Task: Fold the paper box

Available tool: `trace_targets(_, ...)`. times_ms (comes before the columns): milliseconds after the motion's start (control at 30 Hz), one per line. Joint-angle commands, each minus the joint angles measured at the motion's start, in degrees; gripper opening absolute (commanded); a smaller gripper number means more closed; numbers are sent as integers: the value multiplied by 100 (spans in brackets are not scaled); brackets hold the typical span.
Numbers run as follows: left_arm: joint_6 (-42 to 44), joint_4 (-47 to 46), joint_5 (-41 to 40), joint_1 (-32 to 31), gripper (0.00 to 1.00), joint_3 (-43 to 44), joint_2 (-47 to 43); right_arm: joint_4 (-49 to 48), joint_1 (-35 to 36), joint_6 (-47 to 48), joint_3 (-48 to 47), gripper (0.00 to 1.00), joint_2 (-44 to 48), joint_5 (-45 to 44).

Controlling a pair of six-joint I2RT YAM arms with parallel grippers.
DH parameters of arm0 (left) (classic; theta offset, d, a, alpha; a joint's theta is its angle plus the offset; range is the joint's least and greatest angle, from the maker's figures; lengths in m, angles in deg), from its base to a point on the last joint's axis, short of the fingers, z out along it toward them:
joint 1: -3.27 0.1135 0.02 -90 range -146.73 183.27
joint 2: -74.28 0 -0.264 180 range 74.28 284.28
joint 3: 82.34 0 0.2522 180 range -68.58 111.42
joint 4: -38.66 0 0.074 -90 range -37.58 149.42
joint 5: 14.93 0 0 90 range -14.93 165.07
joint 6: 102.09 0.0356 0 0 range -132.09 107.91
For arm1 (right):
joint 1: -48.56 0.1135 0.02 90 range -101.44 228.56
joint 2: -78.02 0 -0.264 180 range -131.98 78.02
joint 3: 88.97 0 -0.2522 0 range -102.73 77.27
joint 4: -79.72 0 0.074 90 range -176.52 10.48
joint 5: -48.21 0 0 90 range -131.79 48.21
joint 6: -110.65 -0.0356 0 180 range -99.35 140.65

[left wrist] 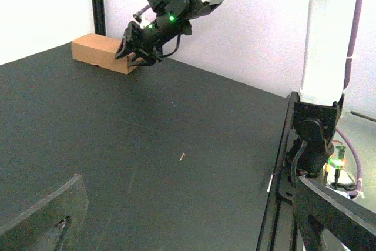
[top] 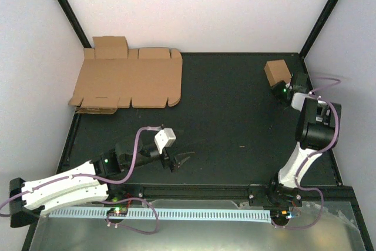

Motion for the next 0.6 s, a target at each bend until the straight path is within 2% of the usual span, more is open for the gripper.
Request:
trace_targets(0,53,-149,164,106,99,25,21,112,38,146,-670,43,-575,-89)
trace_targets(133,25,-169,218,162,99,63,80,382,71,49,-1337,46,-927,-183)
trace_targets(267,-7,-141,230,202,99,115,118,920,84,109,-2195,46,-1307,-207)
trace_targets(467,-102,-107,193,242,99,132,113,1282,599,1288,-2715,41,-1231,-584)
trace_targets(500,-107,-117,203,244,99,130,118,1505,681,1544,-3025,35,-1394,-585)
trace_targets(567,-107,-122,217,252,99,138,148,2527,810,1975,-4110,14,-1921,-701)
